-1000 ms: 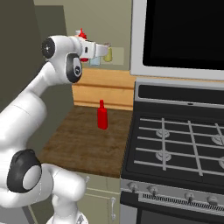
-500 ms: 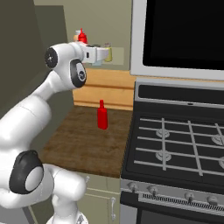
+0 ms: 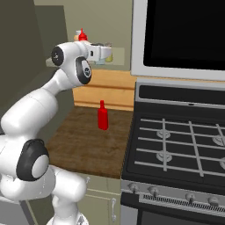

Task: Put the shaker and condiment bottle from the counter next to their counterparts in the cabinet.

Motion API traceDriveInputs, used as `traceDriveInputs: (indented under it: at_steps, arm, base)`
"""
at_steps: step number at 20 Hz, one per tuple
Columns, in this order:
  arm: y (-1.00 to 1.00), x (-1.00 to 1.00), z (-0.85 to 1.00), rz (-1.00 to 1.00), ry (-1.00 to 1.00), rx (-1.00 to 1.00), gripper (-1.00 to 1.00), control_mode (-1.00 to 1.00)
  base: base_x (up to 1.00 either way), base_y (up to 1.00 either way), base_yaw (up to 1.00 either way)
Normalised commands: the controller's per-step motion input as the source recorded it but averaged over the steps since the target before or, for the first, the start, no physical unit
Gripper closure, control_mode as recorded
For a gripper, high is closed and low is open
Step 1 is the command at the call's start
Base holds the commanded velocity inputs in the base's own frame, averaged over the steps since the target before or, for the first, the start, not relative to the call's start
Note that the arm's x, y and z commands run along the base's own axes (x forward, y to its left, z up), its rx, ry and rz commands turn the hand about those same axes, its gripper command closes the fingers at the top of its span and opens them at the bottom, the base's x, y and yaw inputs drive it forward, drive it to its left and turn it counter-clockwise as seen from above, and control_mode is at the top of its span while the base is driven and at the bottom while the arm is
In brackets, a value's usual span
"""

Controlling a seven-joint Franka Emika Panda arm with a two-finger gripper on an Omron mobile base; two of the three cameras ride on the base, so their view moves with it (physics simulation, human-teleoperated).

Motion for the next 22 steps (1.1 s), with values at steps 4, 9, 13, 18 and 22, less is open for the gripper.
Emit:
traceDriveInputs:
  at_steps: [4,9,13,18,22]
  arm:
    - [0.00,0.31,0.00,0.00,0.00,0.00,1.00,-1.00]
    - [0.00,0.21,-0.08,0.00,-0.01,0.00,1.00,-1.00]
    - [0.00,0.09,-0.11,0.00,-0.02,-0.01,1.00,-1.00]
    - [0.00,0.00,-0.01,0.00,0.00,0.00,1.00,-1.00]
    - [0.00,0.00,-0.06,0.00,-0.01,-0.01,-1.00,-1.00]
  base:
    - [0.00,0.00,0.00]
    - [0.00,0.00,0.00]
    - [0.00,0.00,0.00]
    - [0.00,0.00,0.00]
    - [0.00,0.00,0.00]
